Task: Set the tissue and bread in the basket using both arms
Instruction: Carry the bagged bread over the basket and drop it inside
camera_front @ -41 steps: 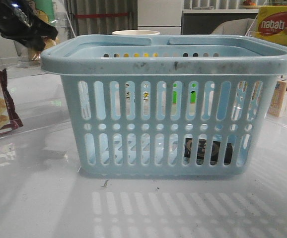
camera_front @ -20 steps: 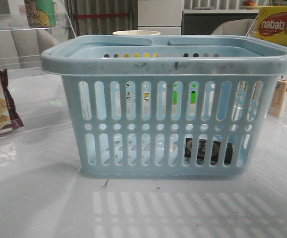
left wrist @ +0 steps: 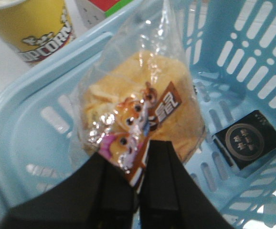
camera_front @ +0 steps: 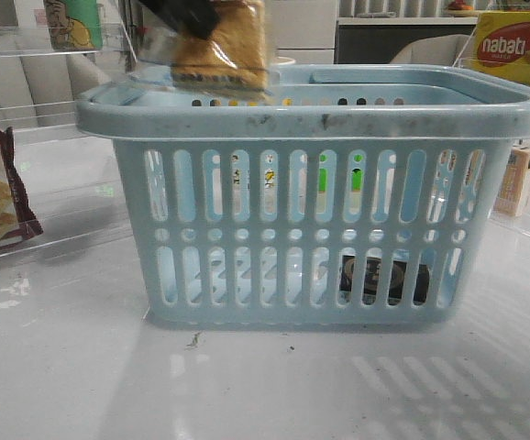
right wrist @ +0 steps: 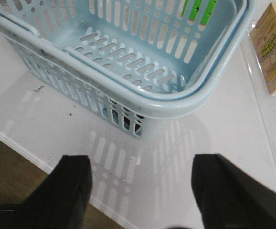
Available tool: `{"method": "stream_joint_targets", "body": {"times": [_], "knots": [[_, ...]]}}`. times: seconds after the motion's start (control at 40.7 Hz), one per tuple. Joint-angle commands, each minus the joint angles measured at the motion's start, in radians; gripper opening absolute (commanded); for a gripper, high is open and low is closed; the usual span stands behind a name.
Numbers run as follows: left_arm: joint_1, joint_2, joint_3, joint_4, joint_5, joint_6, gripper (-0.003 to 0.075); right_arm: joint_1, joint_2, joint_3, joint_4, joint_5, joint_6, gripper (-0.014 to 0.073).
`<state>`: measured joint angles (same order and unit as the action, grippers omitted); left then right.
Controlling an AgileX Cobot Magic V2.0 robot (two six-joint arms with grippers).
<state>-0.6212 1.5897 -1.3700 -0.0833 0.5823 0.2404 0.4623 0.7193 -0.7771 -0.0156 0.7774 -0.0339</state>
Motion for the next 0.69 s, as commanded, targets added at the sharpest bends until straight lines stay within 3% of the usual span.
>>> {"method": "stream_joint_targets", "body": {"times": [0.0, 0.123, 0.221, 0.467, 0.663], "knots": [[-0.029, 0.012, -0.028, -0.012, -0.122, 0.002, 0.0202, 0.000, -0.005, -0.026, -0.010, -0.065, -0.011, 0.0549], [-0.048, 0.042, -0.028, -0.015, -0.128, 0.002, 0.0456, 0.000, -0.005, -0.026, -0.010, -0.065, -0.011, 0.0549], [-0.049, 0.028, -0.029, -0.015, -0.114, 0.002, 0.0566, 0.000, -0.005, -0.026, -0.010, -0.065, -0.011, 0.0549], [-0.047, -0.157, -0.022, -0.019, -0.014, -0.002, 0.0559, 0.000, -0.005, -0.026, -0.010, -0.065, -0.011, 0.0549], [-0.047, -0.370, 0.089, -0.029, 0.020, -0.002, 0.0559, 0.000, -0.005, -0.026, -0.010, -0.065, -0.011, 0.0549]]}}
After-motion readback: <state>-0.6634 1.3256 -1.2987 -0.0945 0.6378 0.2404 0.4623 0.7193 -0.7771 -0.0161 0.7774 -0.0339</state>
